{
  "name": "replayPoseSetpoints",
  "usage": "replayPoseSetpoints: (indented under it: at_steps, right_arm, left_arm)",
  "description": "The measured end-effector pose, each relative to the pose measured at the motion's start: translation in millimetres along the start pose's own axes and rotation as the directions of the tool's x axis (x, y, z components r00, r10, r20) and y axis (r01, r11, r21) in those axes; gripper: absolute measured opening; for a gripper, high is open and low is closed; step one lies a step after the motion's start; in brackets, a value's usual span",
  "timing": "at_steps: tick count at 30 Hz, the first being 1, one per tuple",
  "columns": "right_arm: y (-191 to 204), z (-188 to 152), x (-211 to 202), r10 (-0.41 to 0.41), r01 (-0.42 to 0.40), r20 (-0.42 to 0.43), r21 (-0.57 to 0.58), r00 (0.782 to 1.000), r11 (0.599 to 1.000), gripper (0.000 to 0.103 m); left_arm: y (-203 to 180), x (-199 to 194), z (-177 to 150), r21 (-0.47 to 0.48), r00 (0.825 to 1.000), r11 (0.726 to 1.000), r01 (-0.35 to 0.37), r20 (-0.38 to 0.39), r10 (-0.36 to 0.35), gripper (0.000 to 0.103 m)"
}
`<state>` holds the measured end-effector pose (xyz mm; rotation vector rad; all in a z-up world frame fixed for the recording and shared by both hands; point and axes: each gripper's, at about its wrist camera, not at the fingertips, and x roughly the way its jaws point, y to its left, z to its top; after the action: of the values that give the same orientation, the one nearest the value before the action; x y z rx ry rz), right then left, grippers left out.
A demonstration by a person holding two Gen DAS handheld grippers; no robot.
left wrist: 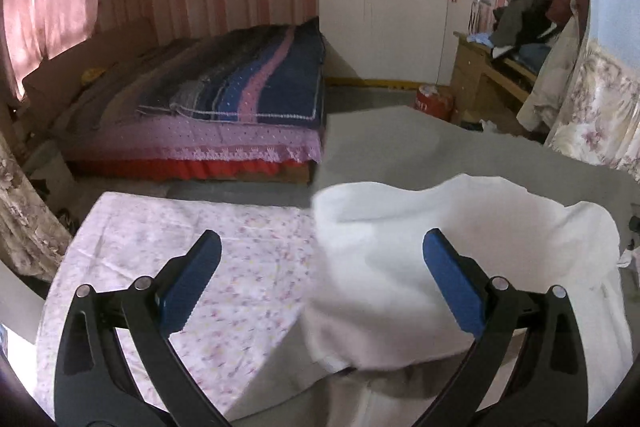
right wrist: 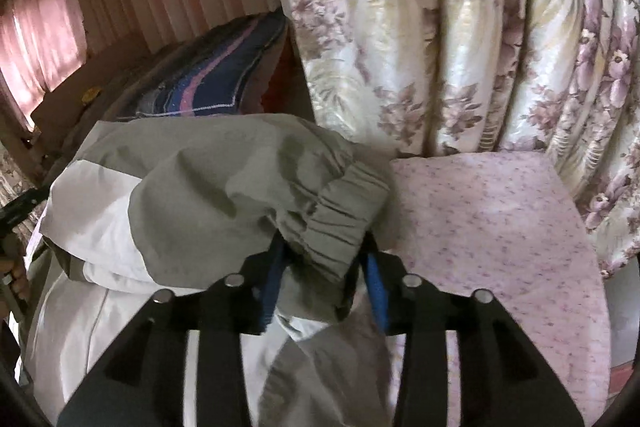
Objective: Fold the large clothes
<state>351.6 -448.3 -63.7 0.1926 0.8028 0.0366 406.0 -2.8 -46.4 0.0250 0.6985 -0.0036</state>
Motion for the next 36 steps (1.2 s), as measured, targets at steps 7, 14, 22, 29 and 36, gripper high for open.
replayPoseSetpoints:
  at_steps: [7, 14, 22, 29, 36]
  right_arm:
    - [21, 1, 28, 0.009, -0.012, -0.047, -0.060, 0.999, 0.998, 0.079]
    - [31, -4, 29, -0.093, 0.087, -0.054, -0.100, 0.994, 0.991, 0.089]
    - [69, 32, -56, -0.132, 0.147, 0.146, -0.094, 0.980, 0.985, 0.097]
    - [122, 45, 16, -0.090, 0.096, 0.048, -0.139, 0.995, 0.986, 0.099]
    - [98, 24, 74, -0.164, 0.153, -0.089, -0.113, 0.982, 0.982, 0.100]
  left_arm:
    - [12, 55, -28, 0.062, 0.971, 0.981, -0.184, -0.143, 0.191, 0.100]
    - [26, 55, -37, 0.033, 0.974, 0.984, -0.174, -0.139, 0.177, 0.100]
    - [32, -5, 5, -0.117, 1.000, 0.993, 0.000, 0.011, 0.001, 0.100]
    - [-32, 26, 21, -0.007, 1.000, 1.000, -0.007, -0.021, 0.007, 0.100]
    - [-17, 89, -10, -0.011, 0.981, 0.995, -0.096, -0.169, 0.093, 0.096]
